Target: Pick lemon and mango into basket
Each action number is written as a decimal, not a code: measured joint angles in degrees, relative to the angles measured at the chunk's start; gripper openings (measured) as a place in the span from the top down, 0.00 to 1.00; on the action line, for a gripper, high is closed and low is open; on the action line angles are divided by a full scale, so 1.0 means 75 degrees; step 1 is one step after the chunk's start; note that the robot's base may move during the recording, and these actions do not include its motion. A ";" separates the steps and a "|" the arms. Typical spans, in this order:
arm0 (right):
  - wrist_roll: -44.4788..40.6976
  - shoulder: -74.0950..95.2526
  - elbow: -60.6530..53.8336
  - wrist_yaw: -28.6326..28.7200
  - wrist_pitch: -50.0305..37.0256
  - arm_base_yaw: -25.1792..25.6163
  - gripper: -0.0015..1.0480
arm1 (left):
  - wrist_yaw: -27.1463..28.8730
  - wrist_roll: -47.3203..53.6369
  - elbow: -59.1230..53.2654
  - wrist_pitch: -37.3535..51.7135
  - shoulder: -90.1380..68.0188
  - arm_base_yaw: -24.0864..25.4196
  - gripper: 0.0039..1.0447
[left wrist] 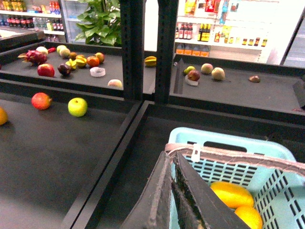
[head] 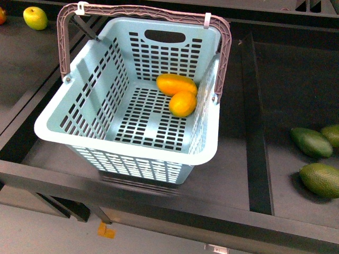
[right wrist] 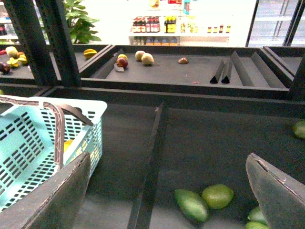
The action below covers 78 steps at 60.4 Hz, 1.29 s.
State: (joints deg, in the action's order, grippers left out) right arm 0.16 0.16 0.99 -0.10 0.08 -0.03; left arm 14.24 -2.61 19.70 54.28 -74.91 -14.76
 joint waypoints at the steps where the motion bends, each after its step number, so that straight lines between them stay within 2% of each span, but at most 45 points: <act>1: 0.0000 0.0000 0.0000 0.0000 0.0000 0.0000 0.08 | -0.0082 0.0041 -0.0114 0.0000 0.0108 0.0064 0.97; 12: 0.0000 0.0000 0.0000 0.0003 0.0000 0.0000 0.08 | -0.0574 0.0207 -0.1035 -0.0163 0.1285 0.0618 0.97; 26: 0.0000 0.0000 0.0000 0.0000 0.0000 0.0000 0.08 | -0.1107 0.0236 -0.1830 -0.0947 0.2827 0.1137 0.97; 29: 0.0000 0.0000 0.0000 0.0000 0.0000 0.0000 0.08 | -0.1183 0.0236 -0.2116 -0.0662 0.2955 0.1244 0.97; 32: 0.0000 0.0000 0.0000 0.0000 0.0000 0.0000 0.08 | -0.1804 0.0251 -0.2355 -0.0959 0.3293 0.1682 0.97; 35: 0.0000 0.0000 0.0000 -0.0006 0.0000 0.0000 0.08 | -0.1839 0.0256 -0.2422 -0.1311 0.3724 0.1900 0.97; 59: 0.0000 0.0000 0.0000 -0.0003 0.0000 0.0000 0.08 | -0.1894 0.0262 -0.2512 -0.3544 0.6248 0.1935 0.97; 78: 0.0000 0.0000 0.0000 -0.0003 0.0000 0.0000 0.08 | -0.1894 0.0262 -0.2512 -0.4823 0.7577 0.1935 0.97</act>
State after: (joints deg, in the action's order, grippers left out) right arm 0.16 0.16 0.99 -0.12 0.08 -0.03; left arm 0.03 -0.64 0.86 18.11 -18.09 -0.25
